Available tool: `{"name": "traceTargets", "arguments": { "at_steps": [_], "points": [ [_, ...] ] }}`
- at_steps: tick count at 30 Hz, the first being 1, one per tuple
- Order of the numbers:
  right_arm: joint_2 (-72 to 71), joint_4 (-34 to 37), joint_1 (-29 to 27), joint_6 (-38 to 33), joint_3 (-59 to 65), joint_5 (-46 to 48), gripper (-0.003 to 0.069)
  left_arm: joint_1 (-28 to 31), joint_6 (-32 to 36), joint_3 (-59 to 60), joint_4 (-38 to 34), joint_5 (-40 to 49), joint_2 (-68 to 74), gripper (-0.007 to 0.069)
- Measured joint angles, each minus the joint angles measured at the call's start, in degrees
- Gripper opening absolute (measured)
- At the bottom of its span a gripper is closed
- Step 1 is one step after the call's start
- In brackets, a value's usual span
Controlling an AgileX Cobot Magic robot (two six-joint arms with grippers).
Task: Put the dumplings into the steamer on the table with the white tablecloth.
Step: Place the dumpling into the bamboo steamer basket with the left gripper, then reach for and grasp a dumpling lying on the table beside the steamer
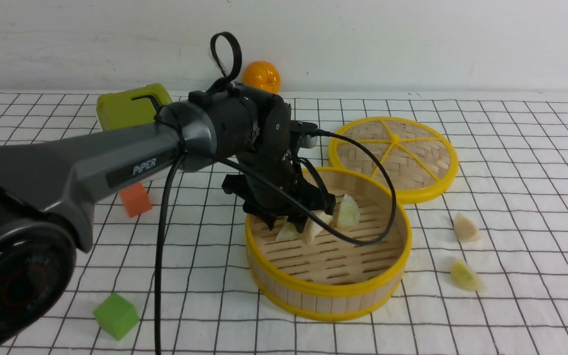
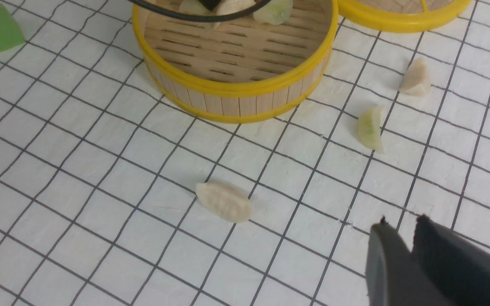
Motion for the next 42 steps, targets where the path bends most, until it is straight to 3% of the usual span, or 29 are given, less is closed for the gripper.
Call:
{"name": "traceTargets", "arguments": {
  "at_steps": [5, 9, 14, 16, 18, 21, 24, 31, 35, 42],
  "points": [
    [3.9, 0.0, 0.0, -0.2, -0.6, 4.4, 0.0093, 0.1, 2.0, -0.4, 1.4, 5.6, -4.8, 0.0536],
    [10.4, 1.4, 0.2, -4.0, -2.8, 7.5, 0.0093, 0.1, 3.1, 0.2, 2.8, 10.6, -14.1, 0.051],
    [15.6, 5.1, 2.5, -8.8, -5.7, 8.1, 0.0057, 0.1, 3.3, 9.9, 3.0, 11.9, -26.6, 0.0391],
    [18.2, 6.0, 4.9, -11.0, -6.7, 8.2, 0.0, 0.1, 3.3, 18.9, 3.2, 10.5, -34.1, 0.0295],
    [19.6, 5.6, 6.3, -11.9, -7.2, 8.3, -0.0016, 0.1, 3.1, 23.9, 3.3, 9.2, -38.5, 0.0244],
    [25.3, 1.8, 11.5, -12.6, -8.7, 8.5, -0.0022, 0.1, 2.8, 38.9, 3.1, 6.7, -49.2, 0.0085],
    [30.3, -1.5, 15.0, -12.9, -9.9, 8.2, -0.0022, 0.1, 2.8, 47.2, 2.2, 6.3, -56.6, -0.0007],
    [40.5, -3.6, 19.1, -20.2, -10.4, 5.8, 0.0004, 0.1, 2.8, 59.7, -2.4, 5.8, -71.5, -0.0013],
    [47.0, -2.0, 19.3, -29.4, -10.4, 4.6, 0.0153, 0.1, 2.8, 64.6, -5.2, 4.7, -79.8, -0.0013],
    [55.8, 0.4, 19.4, -38.5, -10.4, -1.2, 0.0429, 0.1, 2.8, 68.3, -5.8, 4.6, -85.3, -0.0013]
  ]
}}
